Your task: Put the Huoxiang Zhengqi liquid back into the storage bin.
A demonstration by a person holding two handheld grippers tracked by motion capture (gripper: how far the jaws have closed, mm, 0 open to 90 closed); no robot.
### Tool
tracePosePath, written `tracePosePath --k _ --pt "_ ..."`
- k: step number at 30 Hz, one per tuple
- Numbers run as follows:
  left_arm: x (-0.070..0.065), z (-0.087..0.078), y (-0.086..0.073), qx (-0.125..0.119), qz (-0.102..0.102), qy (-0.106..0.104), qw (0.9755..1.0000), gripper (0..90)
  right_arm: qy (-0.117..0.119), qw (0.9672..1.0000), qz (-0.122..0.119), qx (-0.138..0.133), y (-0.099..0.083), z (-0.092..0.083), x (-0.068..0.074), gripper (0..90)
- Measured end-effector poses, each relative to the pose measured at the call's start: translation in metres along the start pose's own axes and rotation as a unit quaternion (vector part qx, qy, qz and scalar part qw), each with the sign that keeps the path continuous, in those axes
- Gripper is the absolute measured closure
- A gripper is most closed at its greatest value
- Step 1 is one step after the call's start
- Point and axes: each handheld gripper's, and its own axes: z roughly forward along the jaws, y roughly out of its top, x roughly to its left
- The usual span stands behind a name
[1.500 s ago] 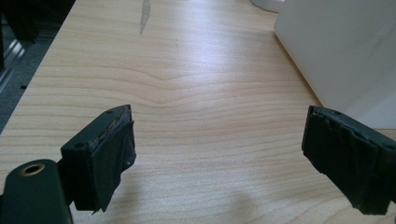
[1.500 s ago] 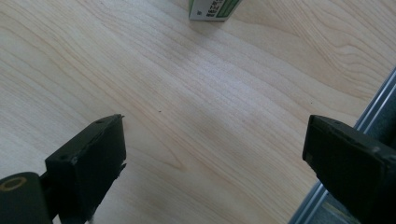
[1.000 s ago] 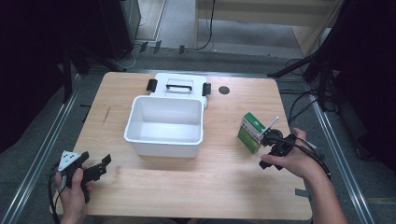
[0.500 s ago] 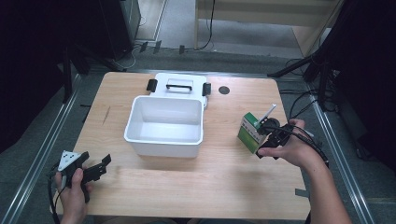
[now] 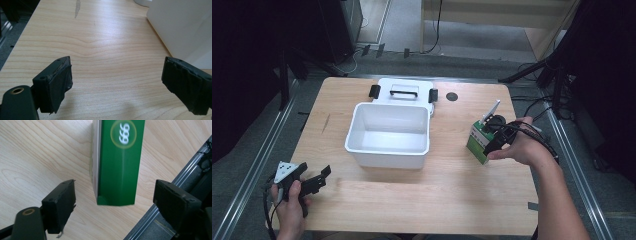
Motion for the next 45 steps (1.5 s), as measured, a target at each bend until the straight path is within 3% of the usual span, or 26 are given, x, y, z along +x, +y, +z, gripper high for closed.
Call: tracePosePath --k 7,14,18,26,34,39,43,45 --pt "0.000 0.000 0.000 0.000 0.000 -0.001 1.0000 10.4 0.000 0.9999 -0.011 0.002 0.012 -0.002 0.003 22.8" --pt "0.000 0.000 0.000 0.000 0.000 0.000 1.0000 10.4 0.007 1.0000 0.000 0.002 0.020 0.000 0.001 25.5" --pt "0.000 0.000 0.000 0.001 0.002 0.000 1.0000 10.4 0.018 0.9998 0.006 -0.002 0.024 0.003 -0.003 30.6" --pt "0.000 0.000 0.000 0.000 0.002 0.001 1.0000 10.4 0.066 0.9975 0.023 -0.002 0.035 0.005 -0.008 39.9" --pt "0.000 0.000 0.000 0.001 0.002 0.001 1.0000 10.4 0.079 0.9962 0.035 0.010 0.044 0.009 -0.007 44.7" --pt "0.000 0.000 0.000 0.000 0.001 0.000 1.0000 10.4 0.082 0.9953 0.041 0.032 0.046 0.016 -0.007 47.7" --pt "0.000 0.000 0.000 0.001 0.001 0.000 1.0000 10.4 0.091 0.9944 0.042 0.036 0.046 0.018 -0.008 59.4" --pt "0.000 0.000 0.000 0.000 0.001 0.000 1.0000 10.4 0.084 0.9949 0.045 0.033 0.046 0.017 -0.009 63.5"
